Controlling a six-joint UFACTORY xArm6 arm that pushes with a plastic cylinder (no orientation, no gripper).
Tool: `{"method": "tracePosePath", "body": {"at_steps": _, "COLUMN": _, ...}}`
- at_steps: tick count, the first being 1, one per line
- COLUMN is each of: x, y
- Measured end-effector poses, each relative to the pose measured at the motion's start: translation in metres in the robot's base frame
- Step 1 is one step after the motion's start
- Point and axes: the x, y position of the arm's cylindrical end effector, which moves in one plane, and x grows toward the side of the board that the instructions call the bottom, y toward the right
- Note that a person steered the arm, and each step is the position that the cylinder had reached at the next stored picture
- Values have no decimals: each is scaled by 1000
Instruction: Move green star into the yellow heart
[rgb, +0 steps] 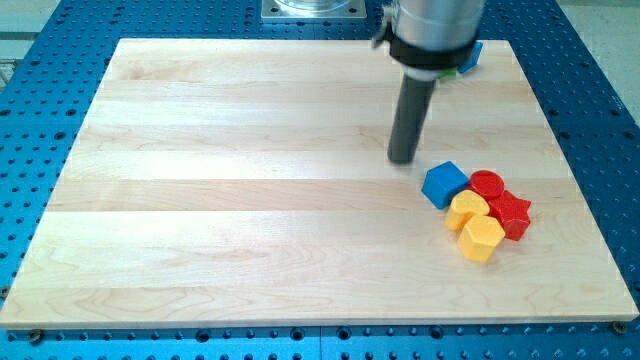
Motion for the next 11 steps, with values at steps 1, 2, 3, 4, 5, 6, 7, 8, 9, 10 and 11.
{"method": "tracePosePath", "body": {"at_steps": 1, "x": -12, "y": 34}}
{"method": "tracePosePath", "body": {"at_steps": 2, "x": -36, "y": 128}}
{"method": "tracePosePath", "body": {"at_steps": 3, "x": -98, "y": 188}}
{"method": "tracePosePath", "body": {"at_steps": 4, "x": -166, "y": 200}}
{"method": "tracePosePath", "body": {"at_steps": 5, "x": -205, "y": 185}}
{"method": "tracePosePath", "body": {"at_steps": 6, "x": -180, "y": 110}}
{"method": "tracePosePath", "body": {"at_steps": 7, "x": -124, "y": 66}}
{"method": "tracePosePath", "body": {"at_steps": 8, "x": -87, "y": 20}}
{"method": "tracePosePath", "body": {"at_steps": 9, "x": -92, "y": 8}}
{"method": "tracePosePath", "body": {"at_steps": 10, "x": -129, "y": 23}}
{"method": "tracePosePath", "body": {"at_steps": 11, "x": -126, "y": -40}}
